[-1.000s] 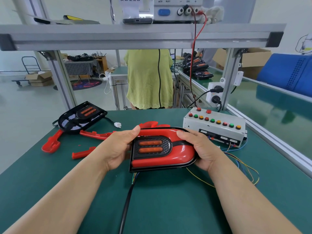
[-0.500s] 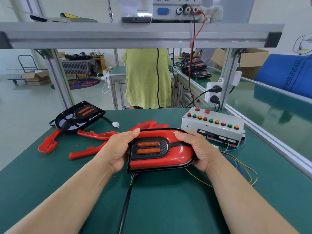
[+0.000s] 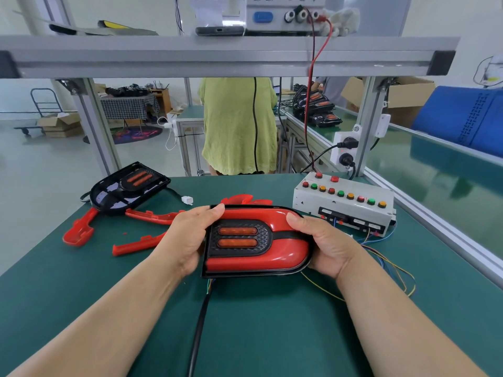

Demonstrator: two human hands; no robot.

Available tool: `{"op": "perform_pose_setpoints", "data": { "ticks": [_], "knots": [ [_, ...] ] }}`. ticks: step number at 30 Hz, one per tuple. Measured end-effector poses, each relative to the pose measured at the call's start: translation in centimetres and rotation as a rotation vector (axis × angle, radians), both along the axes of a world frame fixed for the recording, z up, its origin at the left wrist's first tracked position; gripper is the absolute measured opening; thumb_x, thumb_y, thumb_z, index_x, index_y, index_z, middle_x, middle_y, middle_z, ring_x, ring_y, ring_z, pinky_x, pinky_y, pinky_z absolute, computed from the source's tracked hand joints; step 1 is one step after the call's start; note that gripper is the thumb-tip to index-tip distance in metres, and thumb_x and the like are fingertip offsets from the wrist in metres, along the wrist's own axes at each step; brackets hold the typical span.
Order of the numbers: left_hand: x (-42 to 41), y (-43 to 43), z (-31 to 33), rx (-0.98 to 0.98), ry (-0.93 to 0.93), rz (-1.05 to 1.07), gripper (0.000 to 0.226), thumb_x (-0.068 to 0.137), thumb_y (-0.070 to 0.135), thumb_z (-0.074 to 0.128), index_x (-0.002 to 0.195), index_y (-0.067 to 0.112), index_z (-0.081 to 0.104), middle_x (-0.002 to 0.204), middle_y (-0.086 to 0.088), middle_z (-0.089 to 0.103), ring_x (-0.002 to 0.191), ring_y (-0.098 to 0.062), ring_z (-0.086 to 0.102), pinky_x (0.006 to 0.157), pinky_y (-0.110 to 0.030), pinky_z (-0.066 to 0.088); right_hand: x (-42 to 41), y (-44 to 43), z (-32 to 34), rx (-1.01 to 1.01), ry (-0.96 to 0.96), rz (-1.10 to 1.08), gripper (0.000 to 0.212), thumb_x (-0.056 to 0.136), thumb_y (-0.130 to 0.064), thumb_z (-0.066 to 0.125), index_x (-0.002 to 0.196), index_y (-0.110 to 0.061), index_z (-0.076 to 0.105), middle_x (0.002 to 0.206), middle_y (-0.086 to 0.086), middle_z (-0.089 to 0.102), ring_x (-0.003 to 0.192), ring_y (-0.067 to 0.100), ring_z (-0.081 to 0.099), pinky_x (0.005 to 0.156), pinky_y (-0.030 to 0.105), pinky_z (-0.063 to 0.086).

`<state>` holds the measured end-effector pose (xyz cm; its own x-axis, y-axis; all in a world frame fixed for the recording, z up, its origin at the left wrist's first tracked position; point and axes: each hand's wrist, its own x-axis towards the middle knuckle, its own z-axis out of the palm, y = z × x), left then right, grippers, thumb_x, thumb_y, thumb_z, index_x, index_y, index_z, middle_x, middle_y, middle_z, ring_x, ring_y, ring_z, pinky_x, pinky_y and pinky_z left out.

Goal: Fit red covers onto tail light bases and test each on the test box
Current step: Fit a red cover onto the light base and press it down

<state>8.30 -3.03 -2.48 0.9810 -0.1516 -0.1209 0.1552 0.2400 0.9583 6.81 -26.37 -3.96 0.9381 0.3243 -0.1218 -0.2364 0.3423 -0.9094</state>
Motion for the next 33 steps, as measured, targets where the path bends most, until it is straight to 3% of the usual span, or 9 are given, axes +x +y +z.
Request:
{"op": "perform_pose_setpoints", "data": {
  "ticks": [3, 7, 10, 12, 16, 19, 23, 27, 33],
  "knots": [
    [0.2, 0.2, -0.2, 0.006, -0.014, -0.011, 0.041, 0.091, 0.026, 0.061, 0.121, -0.003, 0.064, 0.113, -0.027, 0.069, 0.103, -0.044, 0.068, 0.084, -0.057, 0.057, 0.2, 0.0, -0.1, 0.006, -0.039, -0.010, 0.083, 0.039, -0.037, 0.099, 0.109, -0.002, 0.073, 0.114, 0.024, 0.070, 0.099, 0.035, 0.070, 0.087, 0.049, 0.058],
    [0.2, 0.3, -0.2, 0.034, -0.046, -0.017, 0.036, 0.095, 0.030, 0.060, 0.119, 0.004, 0.067, 0.114, -0.022, 0.071, 0.105, -0.038, 0.069, 0.088, -0.053, 0.057, 0.3, 0.1, -0.1, 0.008, -0.038, -0.050, 0.075, 0.059, -0.031, 0.090, 0.121, 0.003, 0.065, 0.115, 0.025, 0.069, 0.099, 0.036, 0.070, 0.087, 0.049, 0.057],
    [0.2, 0.5, -0.2, 0.466, -0.325, 0.164, 0.031, 0.093, 0.035, 0.065, 0.124, 0.029, 0.064, 0.116, 0.004, 0.067, 0.107, -0.008, 0.064, 0.097, -0.025, 0.048, 0.3, 0.1, -0.2, -0.004, -0.024, -0.090, 0.054, 0.075, -0.023, 0.075, 0.120, 0.004, 0.065, 0.112, 0.025, 0.070, 0.093, 0.035, 0.071, 0.081, 0.047, 0.059],
    [-0.2, 0.5, -0.1, 0.720, -0.569, 0.199, 0.034, 0.090, 0.030, 0.071, 0.121, 0.041, 0.062, 0.114, 0.021, 0.060, 0.108, 0.007, 0.056, 0.091, -0.007, 0.038, 0.4, 0.1, -0.2, -0.014, -0.017, -0.107, 0.050, 0.075, -0.023, 0.074, 0.117, 0.003, 0.068, 0.110, 0.025, 0.071, 0.091, 0.034, 0.072, 0.078, 0.045, 0.060],
    [-0.5, 0.3, -0.1, 0.741, -0.695, 0.175, 0.026, 0.087, 0.016, 0.074, 0.101, 0.038, 0.073, 0.106, 0.017, 0.059, 0.105, 0.006, 0.054, 0.084, 0.000, 0.035, 0.3, 0.3, 0.0, -0.041, -0.027, -0.119, 0.051, 0.073, -0.023, 0.076, 0.116, 0.002, 0.067, 0.111, 0.025, 0.070, 0.092, 0.034, 0.071, 0.081, 0.047, 0.060],
    [-0.4, 0.3, 0.0, 0.785, -0.727, 0.218, 0.023, 0.087, 0.012, 0.074, 0.097, 0.033, 0.075, 0.104, 0.014, 0.060, 0.107, -0.001, 0.052, 0.086, -0.001, 0.033, 0.2, 0.5, 0.1, -0.035, -0.027, -0.115, 0.052, 0.077, -0.026, 0.074, 0.119, 0.003, 0.065, 0.114, 0.025, 0.069, 0.095, 0.034, 0.070, 0.086, 0.049, 0.058],
    [-0.7, 0.0, 0.0, 0.799, -0.810, 0.247, 0.018, 0.088, 0.007, 0.071, 0.101, 0.018, 0.075, 0.103, 0.009, 0.061, 0.108, -0.012, 0.055, 0.097, -0.018, 0.039, 0.2, 0.6, 0.1, 0.010, 0.022, -0.114, 0.038, 0.086, -0.040, 0.062, 0.105, -0.010, 0.076, 0.110, 0.016, 0.073, 0.094, 0.028, 0.073, 0.080, 0.042, 0.061],
    [-0.9, 0.2, 0.6, 0.767, -0.846, 0.191, 0.019, 0.090, 0.003, 0.068, 0.102, 0.016, 0.074, 0.103, 0.008, 0.065, 0.104, -0.013, 0.061, 0.096, -0.023, 0.046, 0.4, 0.4, 0.1, 0.016, 0.079, -0.171, 0.036, 0.099, -0.039, 0.050, 0.106, -0.013, 0.074, 0.109, 0.014, 0.074, 0.090, 0.027, 0.073, 0.083, 0.043, 0.059],
    [-1.0, 0.3, 0.7, 0.854, -0.932, 0.189, 0.018, 0.090, 0.005, 0.069, 0.105, 0.013, 0.075, 0.101, 0.008, 0.063, 0.103, -0.014, 0.060, 0.097, -0.032, 0.046, 0.4, 0.5, 0.2, -0.003, 0.063, -0.152, 0.039, 0.096, -0.044, 0.051, 0.095, -0.019, 0.081, 0.109, 0.011, 0.075, 0.093, 0.025, 0.073, 0.075, 0.039, 0.061]
  ]
}}
